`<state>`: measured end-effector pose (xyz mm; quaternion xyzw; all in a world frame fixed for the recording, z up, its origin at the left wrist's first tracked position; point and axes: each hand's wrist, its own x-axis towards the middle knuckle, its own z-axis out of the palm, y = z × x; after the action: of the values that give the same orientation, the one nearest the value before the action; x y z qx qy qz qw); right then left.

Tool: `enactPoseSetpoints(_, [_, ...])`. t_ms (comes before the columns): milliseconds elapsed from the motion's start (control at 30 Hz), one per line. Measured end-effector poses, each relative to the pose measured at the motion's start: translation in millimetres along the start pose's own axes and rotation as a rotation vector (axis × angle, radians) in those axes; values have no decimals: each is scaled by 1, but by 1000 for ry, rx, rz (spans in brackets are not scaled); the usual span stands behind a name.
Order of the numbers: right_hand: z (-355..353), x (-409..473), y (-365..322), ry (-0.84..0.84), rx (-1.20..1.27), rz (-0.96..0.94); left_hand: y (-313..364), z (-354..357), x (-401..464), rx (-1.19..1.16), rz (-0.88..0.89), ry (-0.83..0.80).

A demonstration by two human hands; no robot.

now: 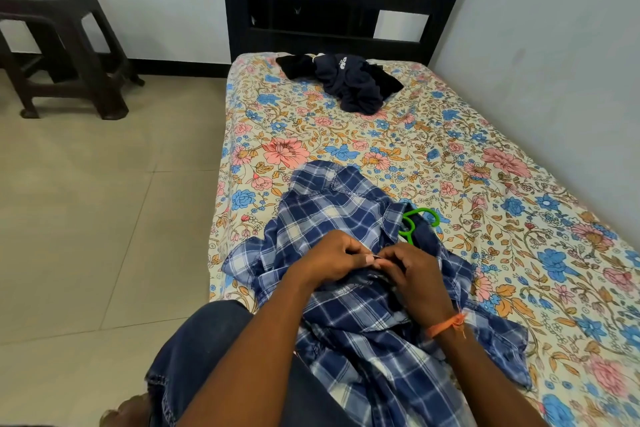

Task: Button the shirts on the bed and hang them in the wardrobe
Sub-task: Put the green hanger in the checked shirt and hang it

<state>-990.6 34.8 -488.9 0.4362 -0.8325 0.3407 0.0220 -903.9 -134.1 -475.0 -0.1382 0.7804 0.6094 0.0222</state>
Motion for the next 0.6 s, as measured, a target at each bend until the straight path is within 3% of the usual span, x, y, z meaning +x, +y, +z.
enactPoseSetpoints(267, [-9, 3, -1, -88, 426, 263, 0, 2, 1, 100, 2, 41])
enactPoseSetpoints(600, [-9, 7, -4, -121, 203, 173, -2, 1, -1, 94, -3, 9])
